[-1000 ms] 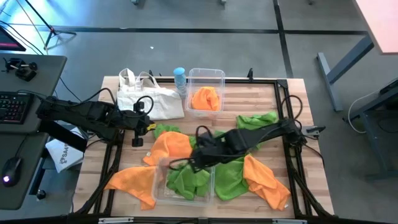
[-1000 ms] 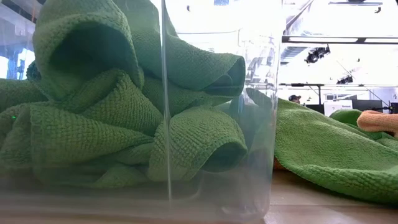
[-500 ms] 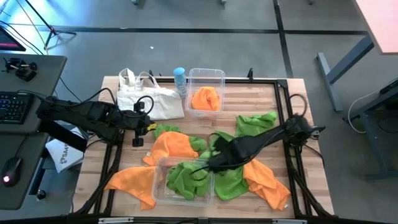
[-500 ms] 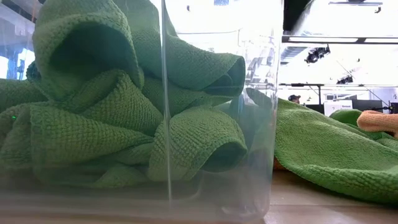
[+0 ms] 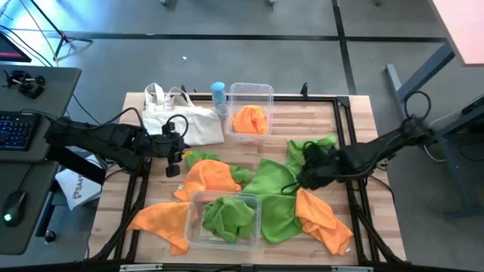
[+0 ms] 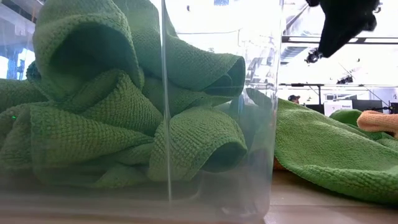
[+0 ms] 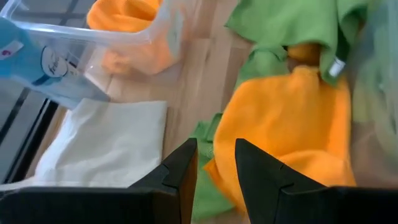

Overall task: Sort microfiber towel by color & place in baskets
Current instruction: Put the orange microfiber cloth into the top transparent bin

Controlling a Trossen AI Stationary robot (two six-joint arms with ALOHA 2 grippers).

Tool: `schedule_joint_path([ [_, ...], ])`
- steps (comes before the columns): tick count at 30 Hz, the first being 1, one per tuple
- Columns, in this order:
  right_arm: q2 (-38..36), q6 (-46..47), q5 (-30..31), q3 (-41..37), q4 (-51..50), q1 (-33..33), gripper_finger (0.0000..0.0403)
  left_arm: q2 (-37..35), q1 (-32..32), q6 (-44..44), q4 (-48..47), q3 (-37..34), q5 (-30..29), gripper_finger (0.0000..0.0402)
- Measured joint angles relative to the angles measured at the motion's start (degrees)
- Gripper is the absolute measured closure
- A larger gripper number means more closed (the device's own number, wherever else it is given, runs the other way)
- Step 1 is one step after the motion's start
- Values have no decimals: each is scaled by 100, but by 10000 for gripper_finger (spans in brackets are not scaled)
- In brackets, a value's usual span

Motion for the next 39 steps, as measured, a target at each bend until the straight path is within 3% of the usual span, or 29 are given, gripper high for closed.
schedule_joint_path([
  [5, -714, 85, 487, -924, 339, -84, 286, 193, -2, -884, 371, 0, -28, 305],
  [10, -997, 84, 552, -1443, 393, -267, 286, 540, 78, -2018, 454, 2, -16, 305],
  [25, -1022, -210, 359, -1797, 564, -389, 286, 1795, 901, -5230, 434, 2, 1552, 305],
  [31, -1022, -262, 310, -1797, 617, -389, 286, 2532, 1211, -5650, 428, 2, 2530, 305],
  [39, -1022, -249, 295, -1797, 704, -389, 286, 3259, 1292, -5855, 215, 4, 3068, 305],
])
